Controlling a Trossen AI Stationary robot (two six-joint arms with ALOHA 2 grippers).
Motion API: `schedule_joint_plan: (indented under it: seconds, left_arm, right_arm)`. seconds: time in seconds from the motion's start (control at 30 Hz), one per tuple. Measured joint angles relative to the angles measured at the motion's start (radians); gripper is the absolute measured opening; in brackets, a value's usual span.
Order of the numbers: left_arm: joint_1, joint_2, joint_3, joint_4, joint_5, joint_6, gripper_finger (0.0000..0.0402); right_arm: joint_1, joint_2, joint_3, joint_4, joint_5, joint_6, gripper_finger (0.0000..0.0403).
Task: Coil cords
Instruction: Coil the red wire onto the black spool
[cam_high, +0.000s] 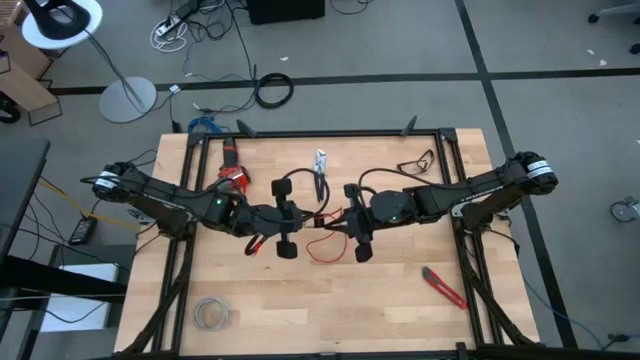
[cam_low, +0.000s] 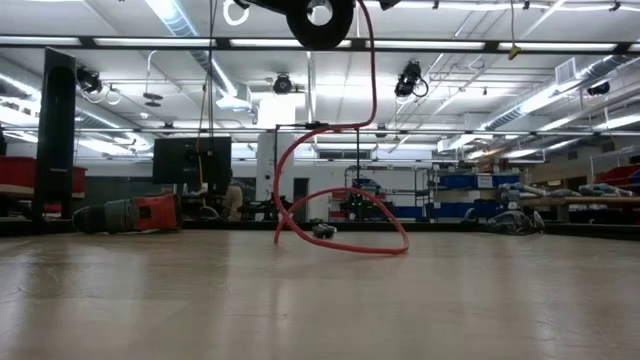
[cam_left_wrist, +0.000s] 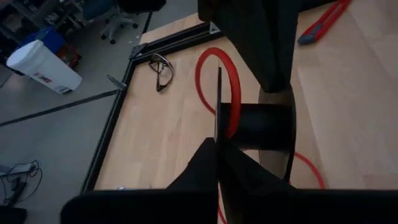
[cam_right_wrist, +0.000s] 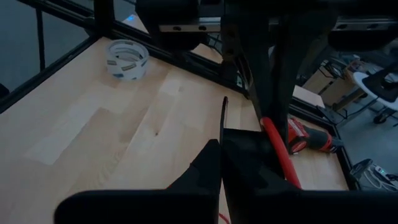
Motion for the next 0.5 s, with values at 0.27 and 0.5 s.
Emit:
schedule_joint_plan:
  seconds: [0.27,0.5]
  left_arm:
    - [-0.002,0.0,-0.03,0.065,-0.018,-0.025,0.0001]
    - [-0.002,0.001,-0.103,0.138,-0.016,-0.061,0.0]
  right_arm:
    - [0.028,0.0,0.0,0.056,0.058,-0.019,0.007]
    - [0.071,0.0,0.0,0.166,0.127,-0.092,0.0122]
